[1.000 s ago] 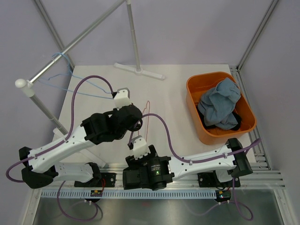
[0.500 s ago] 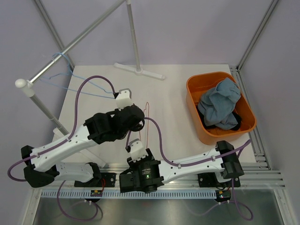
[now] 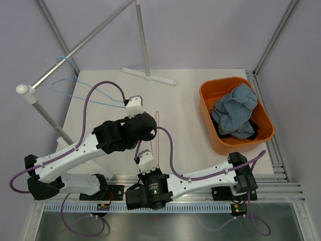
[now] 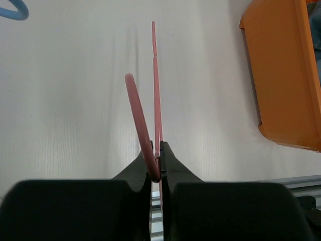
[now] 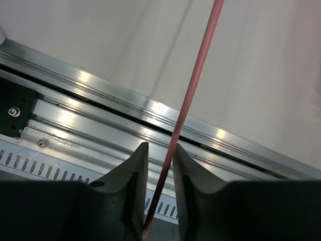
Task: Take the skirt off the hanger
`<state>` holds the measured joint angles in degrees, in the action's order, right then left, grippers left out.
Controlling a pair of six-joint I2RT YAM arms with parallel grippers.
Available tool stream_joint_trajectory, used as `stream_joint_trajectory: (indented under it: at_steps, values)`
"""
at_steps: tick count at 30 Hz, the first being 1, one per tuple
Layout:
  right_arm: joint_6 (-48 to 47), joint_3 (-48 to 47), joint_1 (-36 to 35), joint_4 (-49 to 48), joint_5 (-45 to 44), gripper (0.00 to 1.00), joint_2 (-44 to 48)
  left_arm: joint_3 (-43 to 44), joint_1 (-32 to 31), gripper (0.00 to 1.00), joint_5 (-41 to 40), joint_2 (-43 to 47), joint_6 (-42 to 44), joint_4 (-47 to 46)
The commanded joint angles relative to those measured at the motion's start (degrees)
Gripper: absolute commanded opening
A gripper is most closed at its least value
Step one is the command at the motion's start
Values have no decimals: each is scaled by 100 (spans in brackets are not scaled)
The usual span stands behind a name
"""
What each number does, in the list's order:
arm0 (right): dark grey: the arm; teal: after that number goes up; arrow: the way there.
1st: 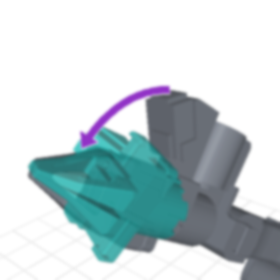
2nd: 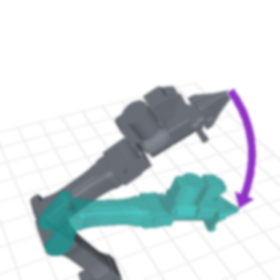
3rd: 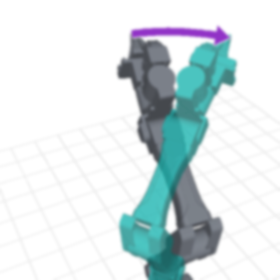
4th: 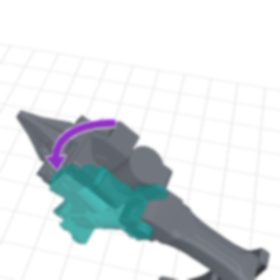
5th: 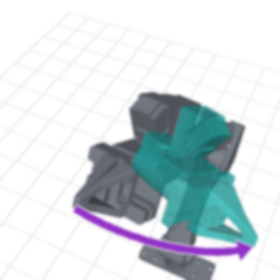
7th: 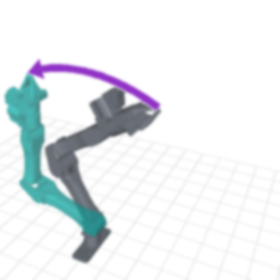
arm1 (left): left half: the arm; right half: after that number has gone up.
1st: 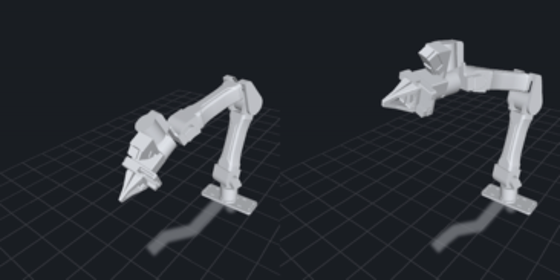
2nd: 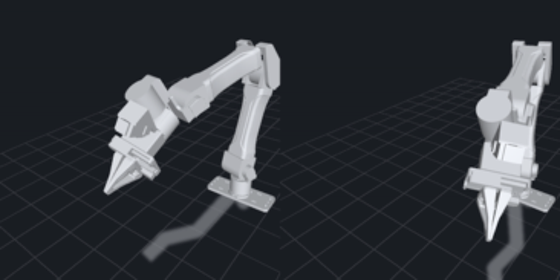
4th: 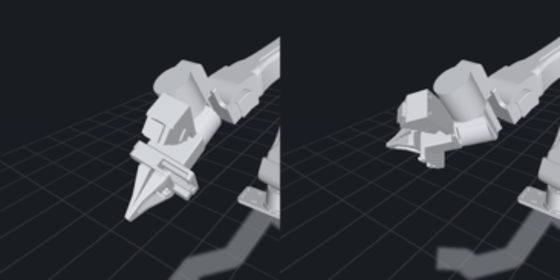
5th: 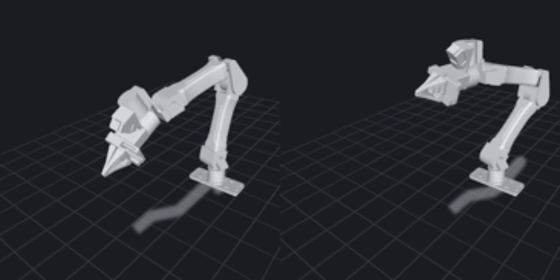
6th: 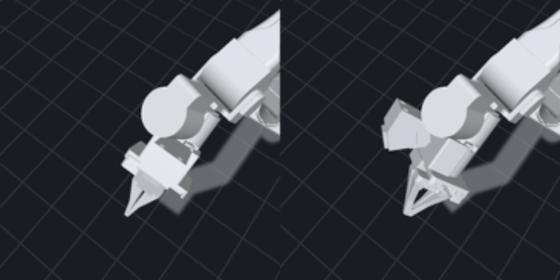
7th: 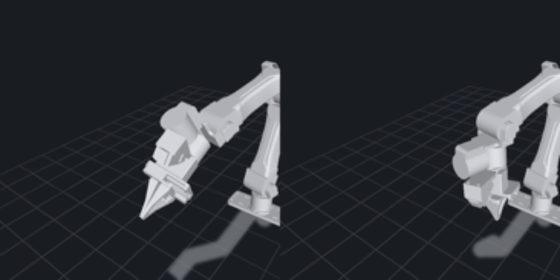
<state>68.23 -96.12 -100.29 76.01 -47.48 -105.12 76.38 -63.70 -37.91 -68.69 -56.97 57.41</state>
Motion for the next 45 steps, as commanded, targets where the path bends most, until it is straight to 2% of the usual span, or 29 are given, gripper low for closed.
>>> stream_joint_trajectory:
  at_steps: [1,3,4,5,10,11,12,13,16,17,18,27,32,38,45]
  values:
    - [288,-215,-78,459,-446,26,-70,17,-55,0,-67,4,-86,-160]
    - [357,-215,-78,520,-455,14,-96,26,-55,0,-50,-5,-69,-168]
    - [384,-206,-78,538,-446,3,-105,26,-55,0,-50,-5,-69,-186]
    - [428,-206,-78,581,-463,0,-157,35,-63,0,-32,-5,-51,-186]
    - [665,-258,-78,854,-472,0,-307,26,-63,0,82,-5,63,-282]
    - [692,-250,-87,872,-464,0,-325,9,-63,11,99,-5,98,-326]
    - [692,-250,-78,855,-463,0,-307,-18,-63,29,126,22,116,-370]
    - [709,-198,-78,846,-446,0,-290,-70,-63,61,170,48,133,-432]
    - [710,4,-78,697,-437,0,-123,-141,-63,82,205,101,160,-467]
    - [718,75,-78,661,-437,0,-18,-132,-72,94,196,110,160,-459]
    - [762,145,-87,600,-437,0,26,-115,-72,99,179,127,169,-424]
    - [1140,1015,-87,345,-323,0,501,455,-125,99,-120,215,529,-107]
    - [1316,1428,-78,266,-314,0,852,519,-177,99,-32,434,538,-37]
    - [1202,2114,9,-331,-270,0,1484,-210,-230,99,415,1207,722,-598]
    - [210,2501,562,-1174,-270,0,2065,-1098,-230,99,1092,2192,898,-1214]
